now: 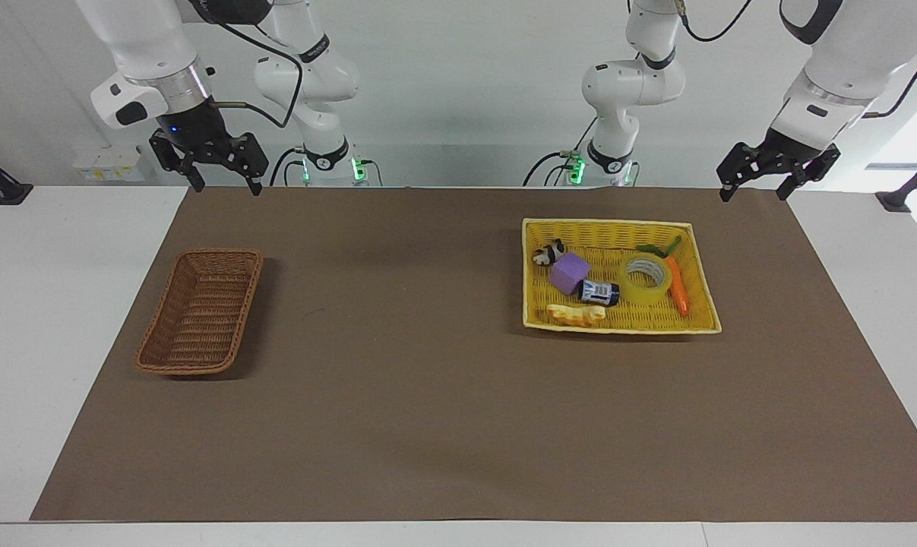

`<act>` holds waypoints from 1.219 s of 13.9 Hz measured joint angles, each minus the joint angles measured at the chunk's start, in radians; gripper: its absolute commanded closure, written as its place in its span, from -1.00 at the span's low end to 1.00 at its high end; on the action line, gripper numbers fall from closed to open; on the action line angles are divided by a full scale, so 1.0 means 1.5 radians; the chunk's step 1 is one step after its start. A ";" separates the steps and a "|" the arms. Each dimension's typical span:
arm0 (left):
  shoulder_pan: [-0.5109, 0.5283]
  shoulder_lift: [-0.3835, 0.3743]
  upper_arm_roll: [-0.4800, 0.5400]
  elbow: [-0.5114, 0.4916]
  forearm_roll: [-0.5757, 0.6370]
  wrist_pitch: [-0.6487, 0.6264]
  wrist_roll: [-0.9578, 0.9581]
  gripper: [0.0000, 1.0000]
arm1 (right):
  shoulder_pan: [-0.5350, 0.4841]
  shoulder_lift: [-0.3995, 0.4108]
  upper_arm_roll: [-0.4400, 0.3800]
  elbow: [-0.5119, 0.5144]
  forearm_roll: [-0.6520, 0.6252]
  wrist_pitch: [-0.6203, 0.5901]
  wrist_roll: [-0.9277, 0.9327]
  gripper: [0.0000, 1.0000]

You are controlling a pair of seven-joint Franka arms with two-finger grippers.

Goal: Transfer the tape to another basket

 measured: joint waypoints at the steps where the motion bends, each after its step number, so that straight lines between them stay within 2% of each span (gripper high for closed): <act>1: 0.000 0.002 0.000 0.001 0.000 0.002 0.003 -1.00 | 0.000 0.000 0.000 0.000 0.000 0.000 0.000 -1.00; 17: 0.000 0.001 -0.001 0.001 0.000 0.006 0.011 -1.00 | 0.000 0.000 0.000 0.000 0.000 0.000 0.000 -1.00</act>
